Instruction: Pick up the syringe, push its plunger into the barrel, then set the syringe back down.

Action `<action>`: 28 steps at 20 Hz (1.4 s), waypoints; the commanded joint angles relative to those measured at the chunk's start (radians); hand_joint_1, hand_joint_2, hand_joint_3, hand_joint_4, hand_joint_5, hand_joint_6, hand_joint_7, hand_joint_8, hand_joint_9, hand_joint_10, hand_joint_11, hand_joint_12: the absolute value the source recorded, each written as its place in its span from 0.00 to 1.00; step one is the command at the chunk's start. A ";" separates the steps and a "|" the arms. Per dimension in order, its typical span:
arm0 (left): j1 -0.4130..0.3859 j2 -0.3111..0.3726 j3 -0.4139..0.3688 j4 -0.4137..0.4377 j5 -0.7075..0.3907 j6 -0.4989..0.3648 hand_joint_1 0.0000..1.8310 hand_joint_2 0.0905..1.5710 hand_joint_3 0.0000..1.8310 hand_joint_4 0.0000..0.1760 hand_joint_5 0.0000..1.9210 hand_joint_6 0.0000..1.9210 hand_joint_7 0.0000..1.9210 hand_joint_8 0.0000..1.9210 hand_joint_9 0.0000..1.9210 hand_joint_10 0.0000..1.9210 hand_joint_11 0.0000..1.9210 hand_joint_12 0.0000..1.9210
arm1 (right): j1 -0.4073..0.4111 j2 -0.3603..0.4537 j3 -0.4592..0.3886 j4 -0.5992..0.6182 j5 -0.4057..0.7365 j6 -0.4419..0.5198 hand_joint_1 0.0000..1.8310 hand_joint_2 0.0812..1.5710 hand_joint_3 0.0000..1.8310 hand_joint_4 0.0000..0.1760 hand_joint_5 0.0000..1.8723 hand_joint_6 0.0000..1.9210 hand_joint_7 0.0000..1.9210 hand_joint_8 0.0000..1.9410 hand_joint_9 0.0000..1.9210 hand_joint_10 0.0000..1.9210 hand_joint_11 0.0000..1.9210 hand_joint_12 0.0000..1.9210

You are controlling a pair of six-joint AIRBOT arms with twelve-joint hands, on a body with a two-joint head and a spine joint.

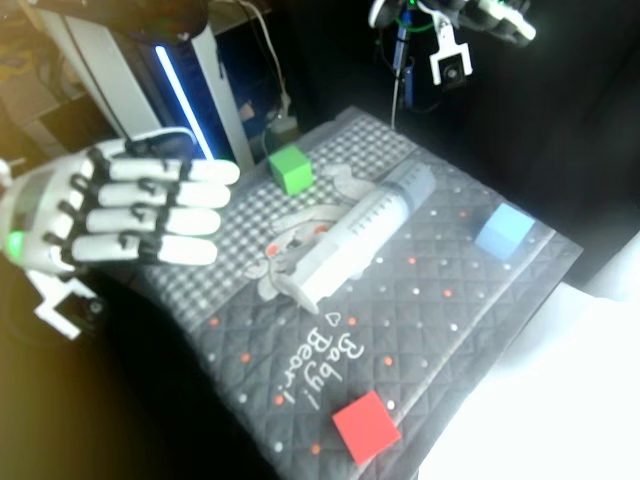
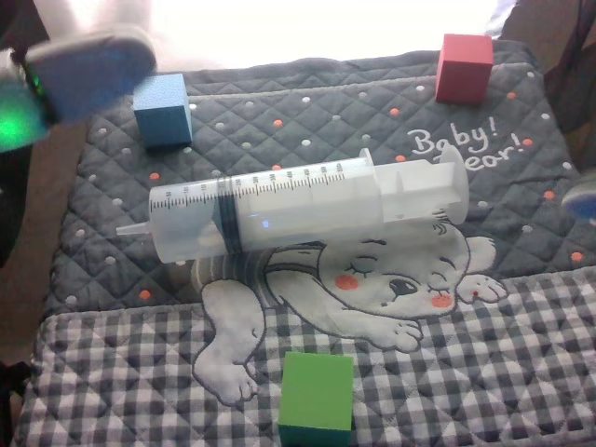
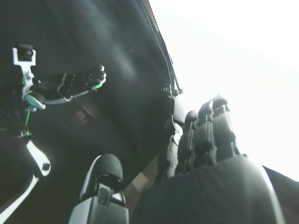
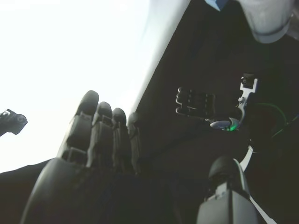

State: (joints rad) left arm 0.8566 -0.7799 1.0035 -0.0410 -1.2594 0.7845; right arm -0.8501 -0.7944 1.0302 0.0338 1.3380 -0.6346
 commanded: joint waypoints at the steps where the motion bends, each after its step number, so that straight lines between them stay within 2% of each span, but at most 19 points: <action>1: -0.017 -0.013 0.012 0.010 -0.087 -0.031 0.06 0.48 0.00 0.19 0.15 0.00 0.20 0.00 0.21 0.00 0.03 0.48 | 0.013 0.001 0.007 0.025 0.120 0.005 0.35 0.37 0.01 0.61 0.02 0.00 0.04 0.00 0.02 0.00 0.01 0.03; 2: -0.021 -0.020 0.026 0.017 -0.077 -0.059 0.05 0.49 0.00 0.01 0.13 0.00 0.18 0.00 0.19 0.00 0.03 0.48 | 0.013 -0.002 0.007 0.025 0.120 0.004 0.35 0.35 0.00 0.62 0.02 0.00 0.03 0.00 0.02 0.00 0.01 0.03; 7: -0.101 -0.034 0.051 0.110 0.041 -0.090 0.02 0.59 0.01 0.00 0.12 0.00 0.14 0.00 0.16 0.00 0.00 0.46 | 0.013 -0.009 0.011 0.025 0.120 -0.003 0.34 0.35 0.00 0.54 0.01 0.00 0.03 0.00 0.01 0.00 0.00 0.03; 9: -0.140 -0.051 0.069 0.151 0.097 -0.112 0.24 0.49 0.00 0.00 0.08 0.00 0.14 0.00 0.17 0.00 0.05 0.34 | 0.013 -0.009 0.011 0.025 0.120 -0.003 0.33 0.35 0.00 0.54 0.01 0.00 0.02 0.00 0.01 0.00 0.00 0.02; 10: -0.161 -0.059 0.078 0.175 0.132 -0.124 0.27 0.48 0.00 0.00 0.08 0.00 0.14 0.00 0.18 0.00 0.08 0.28 | 0.013 -0.010 0.011 0.026 0.120 -0.003 0.32 0.35 0.00 0.54 0.01 0.00 0.02 0.00 0.01 0.00 0.00 0.02; 11: -0.192 -0.071 0.095 0.221 0.180 -0.156 0.35 0.43 0.00 0.55 0.04 0.00 0.08 0.00 0.11 0.00 0.05 0.21 | 0.013 -0.011 0.011 0.028 0.120 -0.003 0.34 0.34 0.00 0.56 0.01 0.00 0.03 0.00 0.01 0.00 0.00 0.02; 14: -0.266 -0.098 0.141 0.334 0.279 -0.255 0.34 0.44 0.00 0.46 0.03 0.00 0.07 0.00 0.11 0.00 0.06 0.15 | 0.013 -0.012 0.011 0.033 0.120 -0.005 0.34 0.34 0.00 0.45 0.00 0.00 0.01 0.00 0.00 0.00 0.00 0.00; 15: -0.297 -0.105 0.150 0.386 0.326 -0.281 0.34 0.42 0.00 0.48 0.02 0.00 0.06 0.00 0.10 0.00 0.06 0.14 | 0.013 -0.013 0.011 0.036 0.120 -0.007 0.32 0.34 0.00 0.44 0.00 0.00 0.01 0.00 0.00 0.00 0.00 0.00; 17: -0.363 -0.112 0.160 0.502 0.412 -0.338 0.37 0.44 0.00 0.39 0.00 0.00 0.04 0.00 0.07 0.00 0.04 0.14 | 0.013 -0.013 0.011 0.037 0.120 -0.007 0.32 0.33 0.00 0.20 0.00 0.00 0.01 0.00 0.00 0.00 0.00 0.00; 18: -0.427 -0.129 0.182 0.620 0.481 -0.425 0.36 0.45 0.00 0.46 0.00 0.00 0.02 0.00 0.06 0.00 0.03 0.13 | 0.013 -0.013 0.012 0.038 0.120 -0.007 0.32 0.33 0.00 0.17 0.00 0.00 0.01 0.00 0.00 0.00 0.00 0.00; 19: -0.428 -0.130 0.182 0.624 0.483 -0.428 0.36 0.45 0.00 0.46 0.00 0.00 0.02 0.00 0.06 0.00 0.03 0.13 | 0.013 -0.013 0.012 0.038 0.120 -0.007 0.32 0.33 0.00 0.17 0.00 0.00 0.01 0.00 0.00 0.00 0.00 0.00; 20: -0.465 -0.145 0.194 0.688 0.521 -0.469 0.38 0.45 0.00 0.57 0.00 0.00 0.01 0.00 0.02 0.00 0.01 0.09 | 0.013 -0.013 0.012 0.041 0.120 -0.007 0.32 0.33 0.00 0.14 0.00 0.00 0.01 0.00 0.00 0.00 0.00 0.00; 21: -0.483 -0.153 0.196 0.725 0.553 -0.482 0.38 0.45 0.00 0.54 0.00 0.00 0.01 0.00 0.02 0.00 0.00 0.09 | 0.013 -0.014 0.012 0.042 0.120 -0.007 0.33 0.32 0.00 0.10 0.00 0.00 0.01 0.00 0.00 0.00 0.00 0.00; 22: -0.496 -0.159 0.195 0.759 0.578 -0.489 0.33 0.45 0.00 0.37 0.00 0.00 0.00 0.00 0.01 0.00 0.01 0.09 | 0.013 -0.014 0.012 0.042 0.120 -0.007 0.32 0.32 0.00 0.10 0.00 0.00 0.01 0.00 0.00 0.00 0.00 0.00; 23: -0.512 -0.167 0.196 0.815 0.605 -0.519 0.28 0.44 0.00 0.36 0.00 0.00 0.00 0.00 0.00 0.00 0.00 0.03 | 0.013 -0.014 0.013 0.042 0.120 -0.007 0.32 0.32 0.00 0.14 0.00 0.00 0.00 0.00 0.00 0.00 0.00 0.00; 24: -0.519 -0.172 0.197 0.840 0.615 -0.535 0.26 0.43 0.00 0.37 0.00 0.00 0.00 0.00 0.00 0.00 0.00 0.01 | 0.013 -0.015 0.014 0.042 0.120 -0.007 0.33 0.33 0.00 0.16 0.00 0.00 0.00 0.00 0.00 0.00 0.00 0.00; 25: -0.531 -0.183 0.202 0.892 0.637 -0.566 0.27 0.42 0.00 0.40 0.00 0.00 0.00 0.00 0.00 0.00 0.00 0.00 | 0.013 -0.015 0.014 0.043 0.120 -0.007 0.32 0.33 0.00 0.10 0.00 0.00 0.00 0.00 0.00 0.00 0.00 0.00; 27: -0.538 -0.203 0.219 0.964 0.658 -0.637 0.33 0.42 0.00 0.54 0.00 0.00 0.00 0.00 0.00 0.00 0.00 0.00 | 0.013 -0.015 0.014 0.043 0.120 -0.007 0.33 0.33 0.00 0.07 0.00 0.00 0.00 0.00 0.00 0.00 0.00 0.00; 28: -0.539 -0.213 0.227 0.994 0.664 -0.669 0.31 0.40 0.00 0.50 0.00 0.00 0.00 0.00 0.00 0.00 0.00 0.00 | 0.013 -0.015 0.014 0.043 0.120 -0.007 0.33 0.33 0.00 0.09 0.00 0.00 0.00 0.00 0.00 0.00 0.00 0.00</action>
State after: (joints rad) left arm 0.3328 -0.9897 1.2324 0.9966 -0.5381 0.1165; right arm -0.8501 -0.8146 1.0397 0.0517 1.3342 -0.6430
